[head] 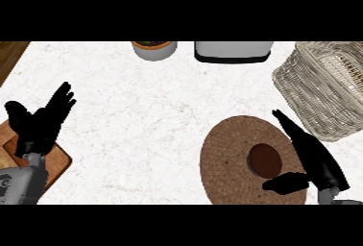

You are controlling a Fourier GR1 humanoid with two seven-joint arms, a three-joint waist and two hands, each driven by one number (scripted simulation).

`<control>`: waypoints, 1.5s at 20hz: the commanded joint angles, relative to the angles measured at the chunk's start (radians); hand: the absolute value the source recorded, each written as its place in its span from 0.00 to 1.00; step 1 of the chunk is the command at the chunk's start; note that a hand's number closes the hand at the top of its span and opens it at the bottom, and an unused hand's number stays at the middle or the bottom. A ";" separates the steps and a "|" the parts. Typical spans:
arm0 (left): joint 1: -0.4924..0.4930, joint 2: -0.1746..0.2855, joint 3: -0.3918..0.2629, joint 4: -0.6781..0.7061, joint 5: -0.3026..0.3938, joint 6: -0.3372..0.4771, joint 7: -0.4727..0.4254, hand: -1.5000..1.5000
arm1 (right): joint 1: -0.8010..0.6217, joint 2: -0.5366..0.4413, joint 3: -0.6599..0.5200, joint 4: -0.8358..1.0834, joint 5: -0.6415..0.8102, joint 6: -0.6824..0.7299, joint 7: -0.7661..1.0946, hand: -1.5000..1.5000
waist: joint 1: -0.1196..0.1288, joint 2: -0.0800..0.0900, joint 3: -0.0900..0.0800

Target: Pick the cupcake from the placemat and place it in the basket

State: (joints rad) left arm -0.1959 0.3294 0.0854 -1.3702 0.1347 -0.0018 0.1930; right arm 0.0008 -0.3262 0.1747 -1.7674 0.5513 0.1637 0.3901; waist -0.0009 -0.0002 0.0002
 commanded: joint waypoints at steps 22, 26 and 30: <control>-0.028 -0.024 0.093 0.015 -0.040 -0.075 0.022 0.50 | 0.087 0.109 0.017 0.054 0.199 0.019 -0.128 0.00 | 0.001 0.000 0.000; 0.004 -0.056 0.064 -0.083 -0.067 -0.039 0.072 0.50 | 0.002 0.082 -0.027 0.131 0.198 0.060 -0.164 1.00 | 0.005 0.000 0.000; -0.030 -0.062 0.075 -0.023 -0.062 -0.057 0.058 0.50 | 0.082 0.083 0.031 0.124 0.278 0.025 -0.203 1.00 | -0.001 0.000 0.000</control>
State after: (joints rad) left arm -0.2230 0.2873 0.1661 -1.3841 0.0828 -0.0685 0.2314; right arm 0.0513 -0.2309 0.2004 -1.6435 0.7992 0.1761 0.2078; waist 0.0010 -0.0025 -0.0025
